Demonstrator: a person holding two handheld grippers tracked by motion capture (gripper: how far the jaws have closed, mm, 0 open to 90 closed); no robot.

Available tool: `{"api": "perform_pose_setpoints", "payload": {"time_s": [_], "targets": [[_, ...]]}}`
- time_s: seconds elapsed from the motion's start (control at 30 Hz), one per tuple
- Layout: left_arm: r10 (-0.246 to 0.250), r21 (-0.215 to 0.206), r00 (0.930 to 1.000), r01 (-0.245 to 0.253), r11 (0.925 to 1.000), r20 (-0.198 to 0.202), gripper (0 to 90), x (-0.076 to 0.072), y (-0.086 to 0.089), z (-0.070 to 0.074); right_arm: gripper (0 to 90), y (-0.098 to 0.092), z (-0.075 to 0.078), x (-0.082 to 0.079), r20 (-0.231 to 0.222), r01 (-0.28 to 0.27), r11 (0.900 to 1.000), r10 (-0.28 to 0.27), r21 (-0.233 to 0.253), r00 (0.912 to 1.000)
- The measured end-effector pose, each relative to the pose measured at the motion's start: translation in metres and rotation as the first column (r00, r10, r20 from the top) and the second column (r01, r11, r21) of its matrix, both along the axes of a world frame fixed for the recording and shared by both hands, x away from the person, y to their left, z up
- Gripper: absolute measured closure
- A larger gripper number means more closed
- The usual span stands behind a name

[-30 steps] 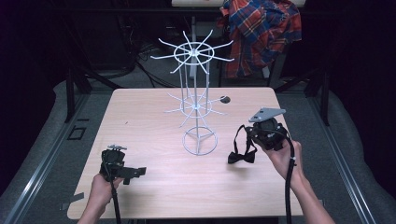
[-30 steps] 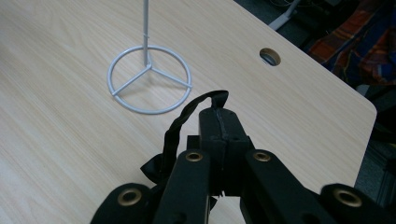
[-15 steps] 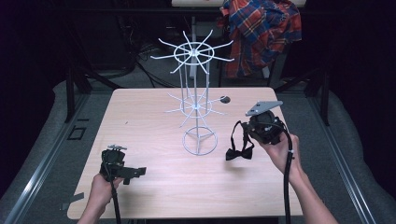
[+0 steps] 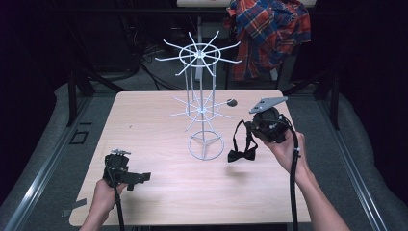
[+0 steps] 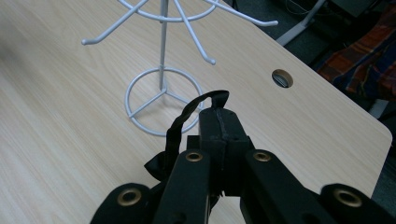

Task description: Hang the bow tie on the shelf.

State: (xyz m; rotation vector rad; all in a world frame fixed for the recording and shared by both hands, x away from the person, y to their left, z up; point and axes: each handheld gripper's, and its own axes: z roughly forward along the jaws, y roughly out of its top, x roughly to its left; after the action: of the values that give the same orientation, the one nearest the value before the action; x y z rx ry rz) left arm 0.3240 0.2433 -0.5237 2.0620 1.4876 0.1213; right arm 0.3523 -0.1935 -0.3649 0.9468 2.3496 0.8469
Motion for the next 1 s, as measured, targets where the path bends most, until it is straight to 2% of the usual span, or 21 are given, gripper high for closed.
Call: {"api": "perform_pose_setpoints", "payload": {"time_s": [0.43, 1.0], "targets": [[0.000, 0.000, 1.0000, 0.000, 1.0000, -0.002, 0.0, 0.000, 0.000, 0.000, 90.0, 0.006, 0.004, 0.005, 0.008, -0.017, 1.000, 0.017, 0.003, 0.9998], [-0.002, -0.001, 1.0000, 0.002, 1.0000, -0.003, 0.0, 0.000, -0.001, 0.000, 90.0, 0.014, 0.006, 0.010, 0.040, -0.051, 0.998, 0.050, 0.022, 0.9979]]}}
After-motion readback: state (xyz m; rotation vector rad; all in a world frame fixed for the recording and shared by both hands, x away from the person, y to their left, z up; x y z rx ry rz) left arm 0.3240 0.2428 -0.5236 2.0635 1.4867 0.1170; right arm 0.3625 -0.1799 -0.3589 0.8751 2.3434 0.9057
